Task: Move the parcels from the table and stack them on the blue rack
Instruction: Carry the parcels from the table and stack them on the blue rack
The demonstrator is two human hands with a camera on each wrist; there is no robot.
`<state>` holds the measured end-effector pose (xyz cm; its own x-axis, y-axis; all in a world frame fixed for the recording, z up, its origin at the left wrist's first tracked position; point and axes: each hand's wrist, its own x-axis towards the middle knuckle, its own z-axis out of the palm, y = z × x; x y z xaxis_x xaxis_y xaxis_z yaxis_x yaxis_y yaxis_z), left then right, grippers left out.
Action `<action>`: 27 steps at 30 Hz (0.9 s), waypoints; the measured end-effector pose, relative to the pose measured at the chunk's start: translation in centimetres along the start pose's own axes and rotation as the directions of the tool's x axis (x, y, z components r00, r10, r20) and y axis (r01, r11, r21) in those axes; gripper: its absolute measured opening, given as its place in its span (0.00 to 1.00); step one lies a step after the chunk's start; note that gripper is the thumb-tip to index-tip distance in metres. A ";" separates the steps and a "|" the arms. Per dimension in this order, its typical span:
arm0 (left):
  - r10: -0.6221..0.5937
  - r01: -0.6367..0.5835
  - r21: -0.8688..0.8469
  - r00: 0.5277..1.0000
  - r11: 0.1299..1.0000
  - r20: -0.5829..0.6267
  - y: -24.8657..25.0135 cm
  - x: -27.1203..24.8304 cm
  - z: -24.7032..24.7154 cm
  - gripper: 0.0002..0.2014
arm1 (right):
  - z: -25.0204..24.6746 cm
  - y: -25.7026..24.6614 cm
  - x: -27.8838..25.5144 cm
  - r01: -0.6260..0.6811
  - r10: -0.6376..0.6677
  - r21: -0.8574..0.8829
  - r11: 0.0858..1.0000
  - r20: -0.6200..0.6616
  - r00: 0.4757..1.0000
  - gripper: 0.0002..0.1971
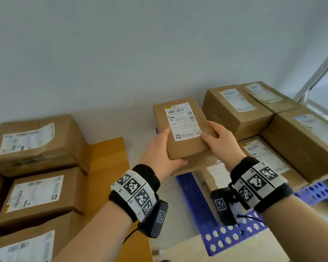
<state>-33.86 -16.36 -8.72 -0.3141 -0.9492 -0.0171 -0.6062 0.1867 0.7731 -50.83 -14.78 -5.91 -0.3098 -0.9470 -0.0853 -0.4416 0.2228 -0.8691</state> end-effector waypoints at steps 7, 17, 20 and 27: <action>-0.045 0.043 0.044 0.998 0.998 0.040 -0.3 5.6 3.1 0.48 | -2.1 1.1 6.1 0.032 -0.022 -0.322 0.946 0.036 0.999 0.26; -0.091 0.087 0.089 0.995 0.992 0.034 3.2 8.3 5.6 0.51 | -8.1 3.7 10.7 0.095 -0.103 -0.570 0.816 0.018 0.994 0.12; -0.114 0.108 0.129 0.993 0.986 0.040 4.0 8.9 6.3 0.49 | -9.2 4.4 11.1 0.089 -0.085 -0.557 0.825 0.033 0.996 0.16; -0.103 0.097 0.161 0.994 0.982 0.031 5.6 9.7 7.6 0.47 | -11.1 5.4 11.8 0.106 -0.081 -0.453 0.885 0.074 0.994 0.21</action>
<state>-45.78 -22.59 -9.38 -0.2724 -0.9551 -0.1164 -0.7433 0.1321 0.6558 -66.20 -22.22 -6.22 -0.2097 -0.9764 -0.0511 -0.8049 0.2021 -0.5579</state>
